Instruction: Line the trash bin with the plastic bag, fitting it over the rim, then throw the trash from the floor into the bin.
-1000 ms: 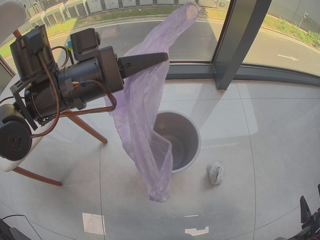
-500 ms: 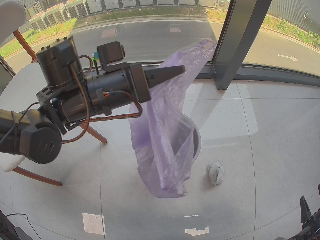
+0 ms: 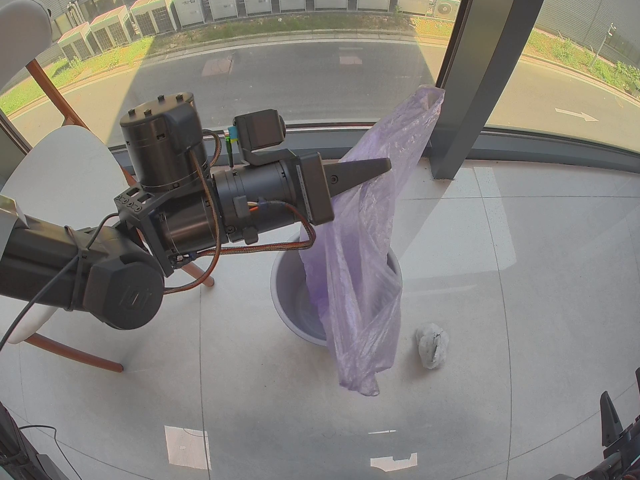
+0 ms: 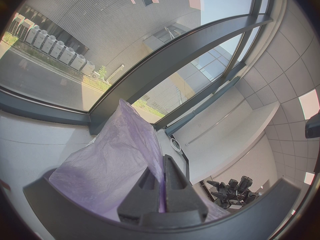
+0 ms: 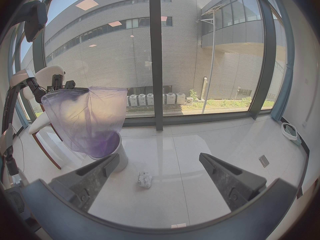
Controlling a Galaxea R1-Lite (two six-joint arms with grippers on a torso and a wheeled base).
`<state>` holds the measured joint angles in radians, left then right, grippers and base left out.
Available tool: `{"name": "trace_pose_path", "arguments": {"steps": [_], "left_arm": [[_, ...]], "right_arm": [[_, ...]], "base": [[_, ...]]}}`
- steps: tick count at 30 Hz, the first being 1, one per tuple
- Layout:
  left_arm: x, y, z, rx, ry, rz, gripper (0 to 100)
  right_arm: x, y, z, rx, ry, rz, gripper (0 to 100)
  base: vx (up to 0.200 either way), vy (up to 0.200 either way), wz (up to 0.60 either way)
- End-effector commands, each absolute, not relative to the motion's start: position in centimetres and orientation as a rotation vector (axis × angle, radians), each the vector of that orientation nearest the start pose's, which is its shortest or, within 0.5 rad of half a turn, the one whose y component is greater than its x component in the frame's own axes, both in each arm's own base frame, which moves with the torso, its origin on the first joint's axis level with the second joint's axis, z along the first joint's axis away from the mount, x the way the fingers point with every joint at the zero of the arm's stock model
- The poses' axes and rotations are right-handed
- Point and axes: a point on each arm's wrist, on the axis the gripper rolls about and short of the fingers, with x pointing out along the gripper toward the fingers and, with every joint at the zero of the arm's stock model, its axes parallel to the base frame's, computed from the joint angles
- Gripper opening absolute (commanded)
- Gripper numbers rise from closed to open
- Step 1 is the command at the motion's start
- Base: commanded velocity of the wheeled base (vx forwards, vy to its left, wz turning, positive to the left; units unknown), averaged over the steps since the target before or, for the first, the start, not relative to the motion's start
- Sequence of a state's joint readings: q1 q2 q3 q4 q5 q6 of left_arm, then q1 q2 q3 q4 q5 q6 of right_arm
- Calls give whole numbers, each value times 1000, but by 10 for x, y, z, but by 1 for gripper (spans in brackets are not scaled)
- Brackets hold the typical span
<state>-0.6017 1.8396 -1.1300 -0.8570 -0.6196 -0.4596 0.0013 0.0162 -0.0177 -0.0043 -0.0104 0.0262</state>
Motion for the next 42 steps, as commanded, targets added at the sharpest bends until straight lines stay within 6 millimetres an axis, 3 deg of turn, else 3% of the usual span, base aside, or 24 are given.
{"name": "trace_pose_path", "arguments": {"steps": [1,14,22,29,42], "left_arm": [[293,-215,242,-399,138,-1225,0],[311,-202,226,-323,119,-1161,0],[317,-207,210,-297,104,-1086,0],[300,-196,183,-297,141,-1082,0],[236,-155,175,-297,232,-1059,0]], "right_arm": [[-23,0,76,26,-5,-9,100],[-23,0,76,26,-5,-8,100],[-23,0,76,26,-5,-8,100],[-23,0,76,26,-5,-9,100],[-23,0,76,26,-5,-8,100]], "base": [[0,0,0],[0,0,0],[0,0,0],[0,0,0],[0,0,0]]}}
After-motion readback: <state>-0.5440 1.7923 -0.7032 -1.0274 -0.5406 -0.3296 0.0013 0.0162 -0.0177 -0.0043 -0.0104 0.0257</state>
